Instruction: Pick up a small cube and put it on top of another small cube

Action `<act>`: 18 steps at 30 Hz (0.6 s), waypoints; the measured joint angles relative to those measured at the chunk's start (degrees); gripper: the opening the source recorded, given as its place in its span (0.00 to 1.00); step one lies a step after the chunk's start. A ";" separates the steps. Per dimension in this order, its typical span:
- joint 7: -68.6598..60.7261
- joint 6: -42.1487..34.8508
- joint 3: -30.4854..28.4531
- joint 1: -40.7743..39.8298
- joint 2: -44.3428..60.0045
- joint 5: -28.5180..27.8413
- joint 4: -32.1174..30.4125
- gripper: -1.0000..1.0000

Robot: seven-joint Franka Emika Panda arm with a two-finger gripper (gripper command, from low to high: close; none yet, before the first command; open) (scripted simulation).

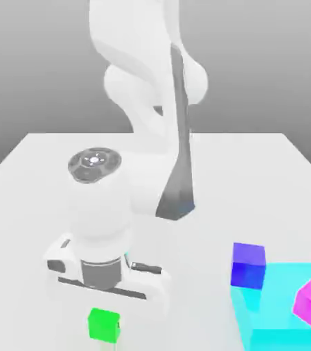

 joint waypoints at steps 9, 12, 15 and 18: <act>4.40 -13.73 8.56 14.30 -18.61 0.46 -4.68 0.00; 6.28 -16.49 11.06 16.64 -22.90 -0.19 -6.26 0.00; 7.50 -11.03 11.77 16.90 -18.92 -1.45 -7.81 0.00; 7.82 -8.79 11.79 16.94 -17.18 -1.86 -8.31 1.00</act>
